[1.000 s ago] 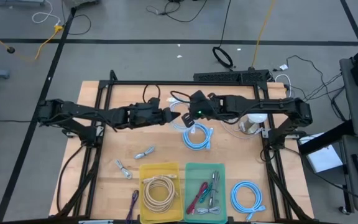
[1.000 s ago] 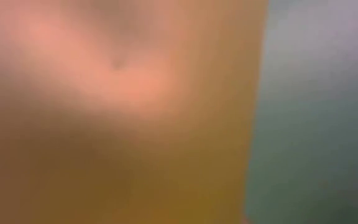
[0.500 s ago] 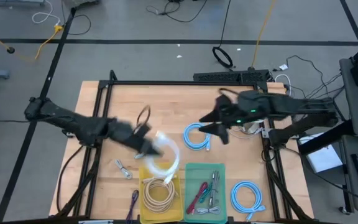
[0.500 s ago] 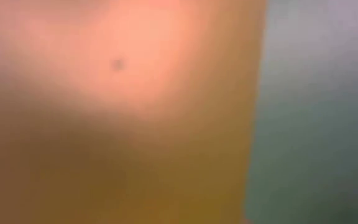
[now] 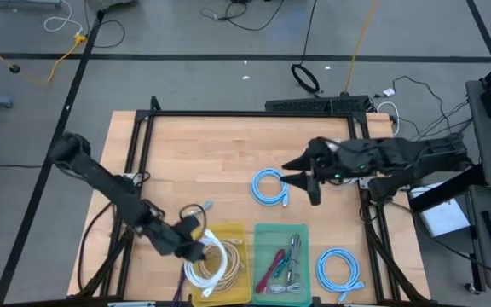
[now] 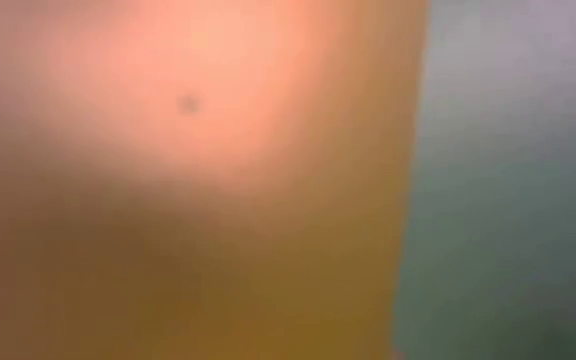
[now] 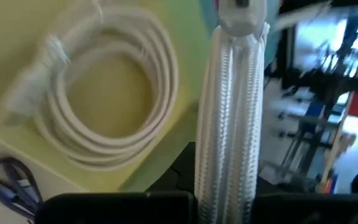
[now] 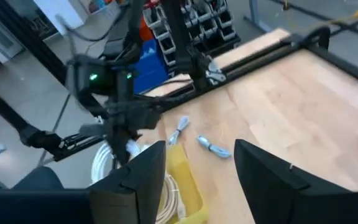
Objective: Pick & Place USB Port
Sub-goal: Put the large white charger cable into the yellow bin
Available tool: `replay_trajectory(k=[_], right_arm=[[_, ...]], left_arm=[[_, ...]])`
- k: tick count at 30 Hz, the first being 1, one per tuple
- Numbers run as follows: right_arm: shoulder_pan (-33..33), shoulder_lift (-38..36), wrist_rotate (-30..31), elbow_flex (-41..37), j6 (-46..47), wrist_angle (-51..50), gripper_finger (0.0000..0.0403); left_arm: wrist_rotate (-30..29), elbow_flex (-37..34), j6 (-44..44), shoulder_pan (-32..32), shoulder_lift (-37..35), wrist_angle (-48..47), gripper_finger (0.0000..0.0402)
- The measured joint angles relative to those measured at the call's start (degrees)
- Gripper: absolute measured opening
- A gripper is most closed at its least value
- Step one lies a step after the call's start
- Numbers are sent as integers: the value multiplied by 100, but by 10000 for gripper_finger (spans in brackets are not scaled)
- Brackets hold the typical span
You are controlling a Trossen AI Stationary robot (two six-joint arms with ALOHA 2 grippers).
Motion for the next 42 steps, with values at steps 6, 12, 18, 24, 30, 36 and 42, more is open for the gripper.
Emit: replay_trajectory(k=[6, 12, 18, 24, 30, 36, 42], right_arm=[[-10, 28, -398, -1015, 481, 1343, 180], [-10, 24, -452, -1792, 897, 2779, 176], [-2, 17, -633, -1975, 1044, 3218, 175], [78, 17, -702, -1975, 1055, 3301, 173], [143, 17, -432, -1975, 1015, 3299, 160], [136, 17, -429, -1975, 928, 3361, 146], [136, 17, -431, -1975, 687, 3380, 142]], left_arm=[[522, -4, 311, 105, 928, 577, 12], [772, 0, 949, 577, 1318, 1453, 12], [1107, 0, 1247, 929, 1321, 989, 12], [1688, 2, 1475, 1076, 1316, 581, 80], [1790, 7, 1716, 1216, 1316, 441, 172], [1951, 13, 1938, 1380, 1312, 329, 204], [2142, 86, 2173, 1475, 1310, -141, 194]])
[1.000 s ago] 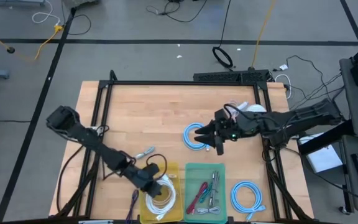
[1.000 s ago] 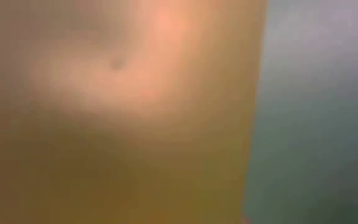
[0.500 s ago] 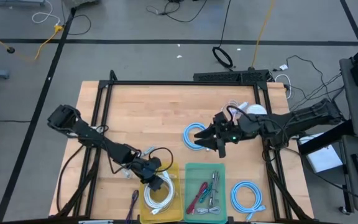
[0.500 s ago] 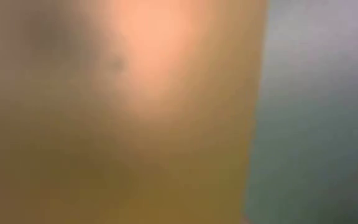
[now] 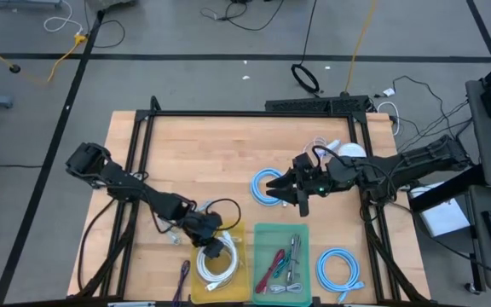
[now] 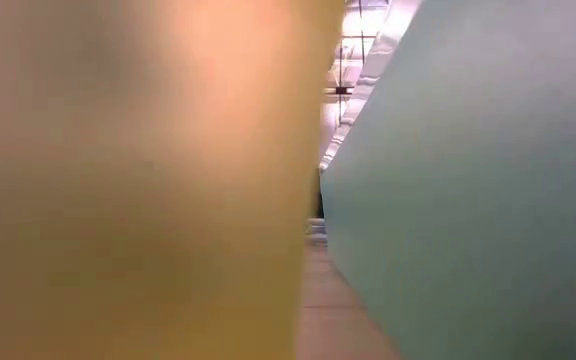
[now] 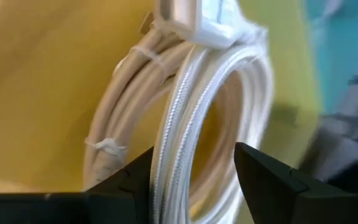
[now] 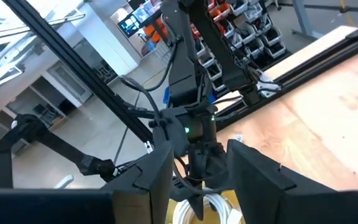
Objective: Pick & Place USB Port
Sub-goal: Put the large white charger cable into the yellow bin, then adjust the yellow bin
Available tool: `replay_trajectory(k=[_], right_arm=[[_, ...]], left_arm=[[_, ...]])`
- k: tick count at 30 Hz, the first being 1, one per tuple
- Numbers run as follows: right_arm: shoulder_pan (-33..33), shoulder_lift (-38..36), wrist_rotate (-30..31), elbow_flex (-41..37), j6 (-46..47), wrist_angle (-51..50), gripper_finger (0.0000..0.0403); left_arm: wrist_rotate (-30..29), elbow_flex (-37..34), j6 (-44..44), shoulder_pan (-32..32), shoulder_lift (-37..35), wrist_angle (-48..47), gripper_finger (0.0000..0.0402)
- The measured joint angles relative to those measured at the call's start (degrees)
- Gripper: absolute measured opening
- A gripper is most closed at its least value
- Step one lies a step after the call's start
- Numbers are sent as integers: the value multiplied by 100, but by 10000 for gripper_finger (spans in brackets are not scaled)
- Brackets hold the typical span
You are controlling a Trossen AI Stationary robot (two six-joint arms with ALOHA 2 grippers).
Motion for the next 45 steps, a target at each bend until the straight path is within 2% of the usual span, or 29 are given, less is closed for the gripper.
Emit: replay_trajectory(k=[4, 8, 13, 17, 27, 30, 34, 36, 39, 45], right_arm=[[0, 0, -9, 0, -41, -3, 143], [0, 0, -5, 0, -41, -5, 143], [0, 0, -3, 0, -16, -11, 143], [0, 0, -2, 0, 35, -27, 143], [46, 0, -8, 0, 98, -29, 144], [44, 0, -7, 0, 115, -31, 144], [44, 0, -3, 0, 117, -44, 144], [44, 0, -3, 0, 125, -55, 144], [44, 0, -4, 0, 176, -68, 144], [44, 0, -3, 0, 176, -70, 144]], left_arm=[[-175, 438, 651, 0, 24, -1283, 176], [-338, 957, 1280, 55, 8, -1989, 167], [-508, 1369, 1644, 197, 8, -2115, 172], [-585, 1559, 1719, 261, 8, -2570, 180], [-612, 1568, 1900, 164, 5, -3680, 182], [-926, 1603, 2318, 174, -125, -3544, 182], [-2348, 2008, 2590, 201, -258, -3412, 182], [-2812, 2191, 2655, 391, -261, -3500, 179], [-2913, 2242, 2679, 870, -238, -3544, 157], [-2196, 2075, 3289, 1850, 248, -3562, 66]])
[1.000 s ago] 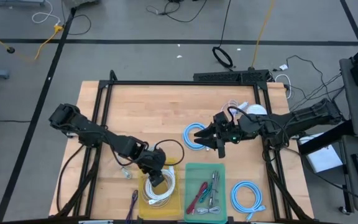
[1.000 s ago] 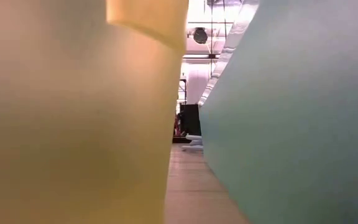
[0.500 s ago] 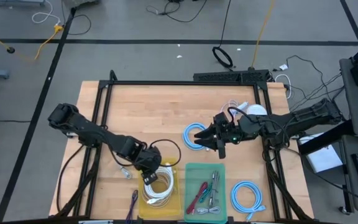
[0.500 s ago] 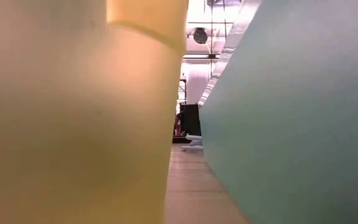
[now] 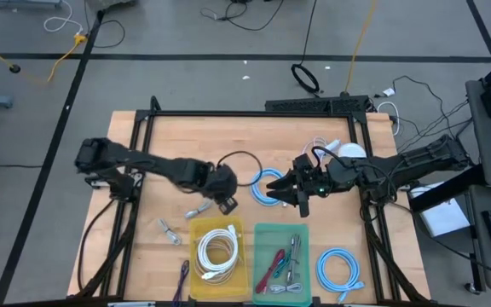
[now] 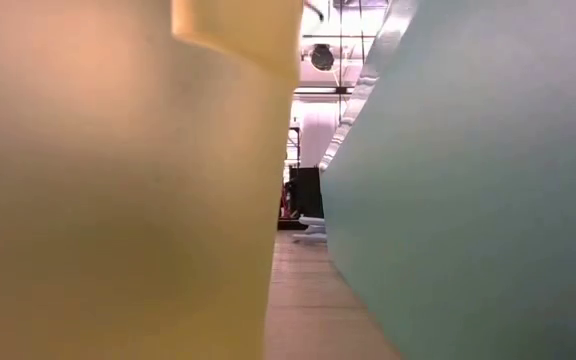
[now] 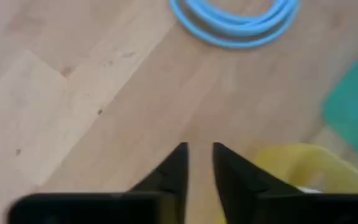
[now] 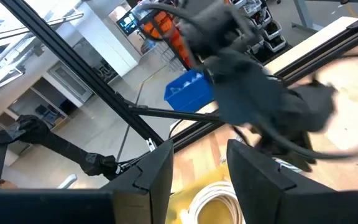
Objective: Pick & Place USB Port
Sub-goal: Adjust the yellow bin
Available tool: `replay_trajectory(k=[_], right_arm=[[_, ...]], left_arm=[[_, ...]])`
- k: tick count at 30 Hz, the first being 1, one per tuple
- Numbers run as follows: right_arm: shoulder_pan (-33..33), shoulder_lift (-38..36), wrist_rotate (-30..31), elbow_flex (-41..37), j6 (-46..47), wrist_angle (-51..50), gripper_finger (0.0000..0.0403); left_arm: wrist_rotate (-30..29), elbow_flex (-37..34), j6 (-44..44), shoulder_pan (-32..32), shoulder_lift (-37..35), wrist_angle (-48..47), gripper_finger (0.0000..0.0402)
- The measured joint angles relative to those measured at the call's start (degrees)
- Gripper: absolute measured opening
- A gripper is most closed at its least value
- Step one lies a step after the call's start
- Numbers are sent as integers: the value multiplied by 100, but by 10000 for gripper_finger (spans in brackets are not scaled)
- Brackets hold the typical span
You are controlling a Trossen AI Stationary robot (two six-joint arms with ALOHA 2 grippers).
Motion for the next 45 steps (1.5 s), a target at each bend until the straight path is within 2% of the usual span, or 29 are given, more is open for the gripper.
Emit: replay_trajectory(k=[3, 7, 16, 35, 45], right_arm=[[0, 0, -1, 0, 2, -2, 144], [64, 0, 5, 0, 4, -4, 144], [144, 0, 27, 0, 4, -4, 144], [144, 0, 29, 0, -17, -2, 144], [144, 0, 29, 0, -11, -2, 144]], left_arm=[[406, -4, 420, 218, 332, 142, 12], [329, -4, 600, 255, 663, 198, 4], [349, -4, 692, 106, 1078, 230, 2], [336, -4, -279, -768, 1076, 808, 0], [329, -4, -519, -888, 1073, 977, 0]])
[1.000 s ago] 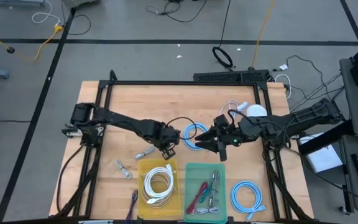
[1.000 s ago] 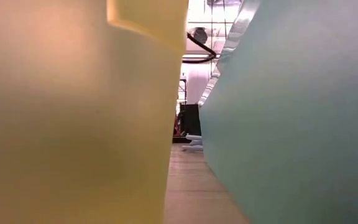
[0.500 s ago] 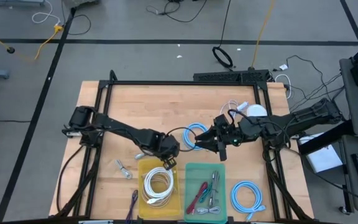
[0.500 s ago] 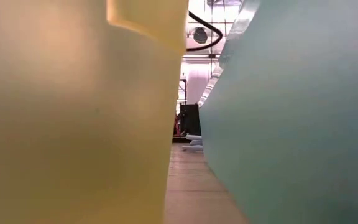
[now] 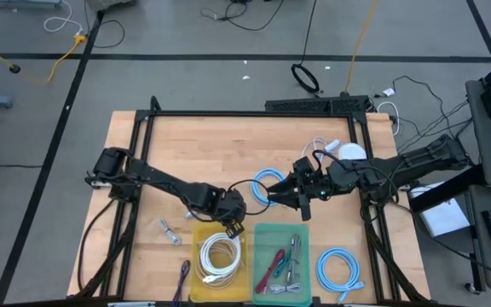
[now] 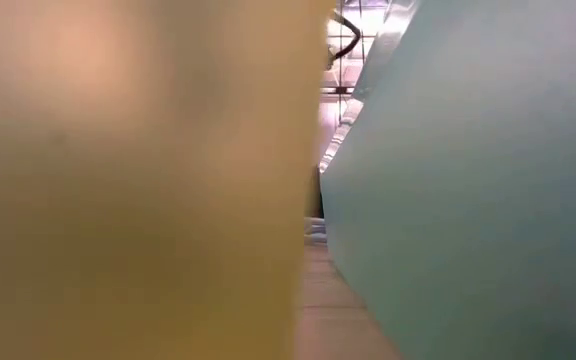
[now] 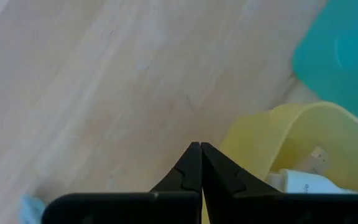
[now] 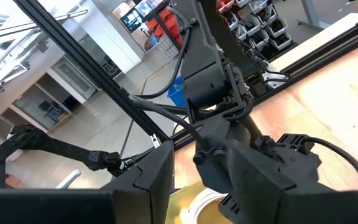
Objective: Pick & Place USB Port
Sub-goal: Adjust the yellow bin, then put the small light blue charger cable into the green bin
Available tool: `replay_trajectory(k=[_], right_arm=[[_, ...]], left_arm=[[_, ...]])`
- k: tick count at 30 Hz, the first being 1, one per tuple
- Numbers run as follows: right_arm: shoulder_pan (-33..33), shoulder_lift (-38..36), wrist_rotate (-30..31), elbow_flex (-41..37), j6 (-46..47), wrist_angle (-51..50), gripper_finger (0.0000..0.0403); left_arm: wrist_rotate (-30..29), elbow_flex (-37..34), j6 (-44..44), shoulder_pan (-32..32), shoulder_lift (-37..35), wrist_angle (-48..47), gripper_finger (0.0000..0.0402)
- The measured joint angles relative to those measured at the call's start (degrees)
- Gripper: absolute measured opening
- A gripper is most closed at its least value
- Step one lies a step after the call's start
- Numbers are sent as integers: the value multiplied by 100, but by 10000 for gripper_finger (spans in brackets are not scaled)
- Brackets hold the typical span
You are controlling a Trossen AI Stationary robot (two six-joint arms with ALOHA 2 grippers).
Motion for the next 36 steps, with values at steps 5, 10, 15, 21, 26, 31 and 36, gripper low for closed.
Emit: replay_trajectory(k=[5, 10, 15, 21, 26, 31, 36], right_arm=[[0, 0, 2, 0, 9, 0, 144], [0, 0, 2, 0, 9, 0, 144], [0, 0, 1, 0, 9, 0, 144], [0, 0, -10, 0, 43, -67, 144], [35, 0, -17, 0, 57, -87, 144], [114, 0, -21, 0, 82, -90, 144], [278, 0, -24, 0, 85, -90, 144]], left_arm=[[14, -5, -89, -101, 0, 221, 0], [-42, -6, -149, -144, 0, 264, 0], [-306, -4, -199, -148, 0, 161, 0], [-457, -4, -120, 71, 0, 93, 0], [-465, -4, -33, 279, 0, 90, 5], [-456, 37, 228, 732, 0, 99, 6], [367, 72, 506, 1514, -4, 744, 7]])
